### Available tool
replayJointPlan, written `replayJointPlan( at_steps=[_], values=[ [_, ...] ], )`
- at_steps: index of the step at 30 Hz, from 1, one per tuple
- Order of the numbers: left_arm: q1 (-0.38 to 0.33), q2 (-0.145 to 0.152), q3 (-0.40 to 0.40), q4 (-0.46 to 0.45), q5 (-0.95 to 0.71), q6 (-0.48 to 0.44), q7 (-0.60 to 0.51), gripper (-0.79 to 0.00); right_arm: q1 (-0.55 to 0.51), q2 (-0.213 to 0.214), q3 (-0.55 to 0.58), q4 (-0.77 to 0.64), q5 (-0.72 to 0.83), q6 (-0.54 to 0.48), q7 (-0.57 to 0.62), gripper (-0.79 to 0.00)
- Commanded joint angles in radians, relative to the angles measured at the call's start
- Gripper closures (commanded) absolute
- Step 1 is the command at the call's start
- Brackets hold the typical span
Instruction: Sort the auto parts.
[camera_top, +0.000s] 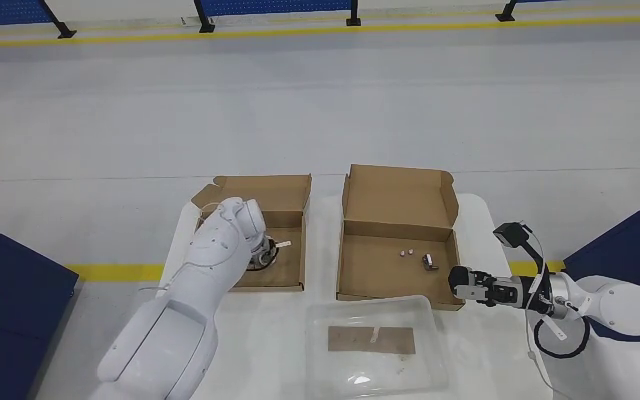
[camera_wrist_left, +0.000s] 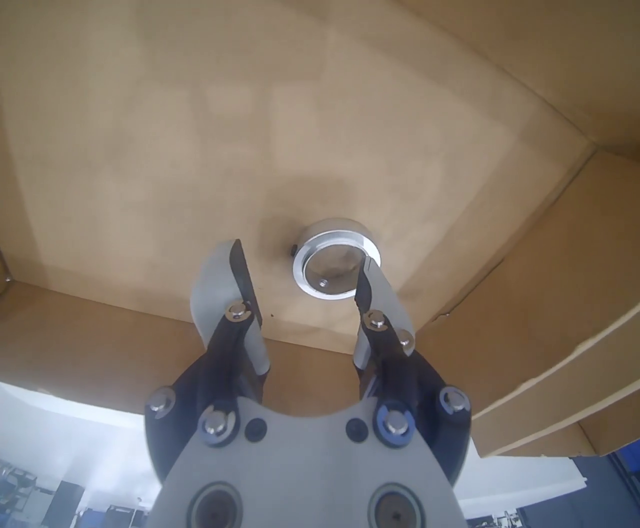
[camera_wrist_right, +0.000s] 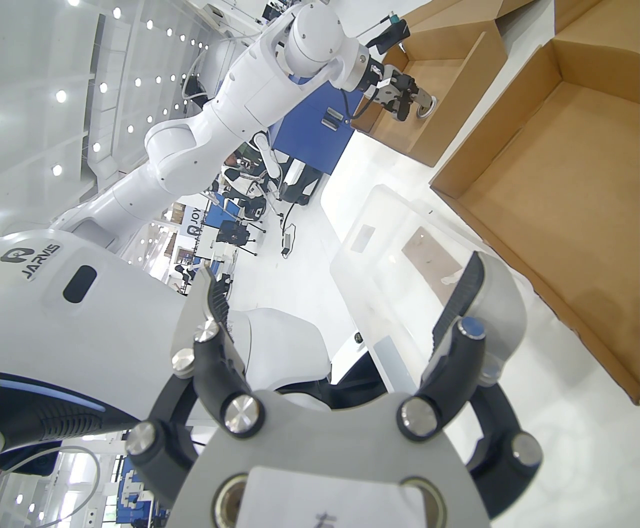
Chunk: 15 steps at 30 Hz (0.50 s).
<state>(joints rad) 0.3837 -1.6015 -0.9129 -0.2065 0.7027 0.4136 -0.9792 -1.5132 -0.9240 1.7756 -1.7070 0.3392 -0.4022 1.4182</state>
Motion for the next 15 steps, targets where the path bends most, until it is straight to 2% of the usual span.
replayJointPlan(
  at_steps=[1,3,5,7,8,12,15],
  values=[
    [-0.003,0.005,-0.005,-0.002,-0.004,-0.01,0.004,-0.357,0.0,0.0,0.0,0.0,0.0,0.0,0.0,-0.785],
    [-0.008,0.01,-0.011,-0.008,-0.009,-0.022,0.005,-0.379,0.0,0.0,0.0,0.0,0.0,0.0,0.0,-0.785],
    [-0.014,0.019,-0.02,-0.013,-0.015,-0.041,0.001,-0.468,0.0,0.0,0.0,0.0,0.0,0.0,0.0,-0.785],
    [-0.019,0.028,-0.03,-0.024,-0.023,-0.055,0.0,-0.733,0.0,0.0,0.0,0.0,0.0,0.0,0.0,-0.785],
    [-0.02,0.032,-0.036,-0.033,-0.029,-0.065,-0.003,-0.785,0.0,0.0,0.0,0.0,0.0,0.0,0.0,-0.785],
    [-0.01,0.054,-0.059,-0.086,-0.048,-0.108,-0.021,-0.785,0.0,0.0,0.0,0.0,0.0,0.0,0.0,-0.785],
    [0.014,0.079,-0.087,-0.163,-0.068,-0.156,-0.062,-0.785,0.0,0.0,0.0,0.0,0.0,0.0,0.0,-0.785]
  ],
)
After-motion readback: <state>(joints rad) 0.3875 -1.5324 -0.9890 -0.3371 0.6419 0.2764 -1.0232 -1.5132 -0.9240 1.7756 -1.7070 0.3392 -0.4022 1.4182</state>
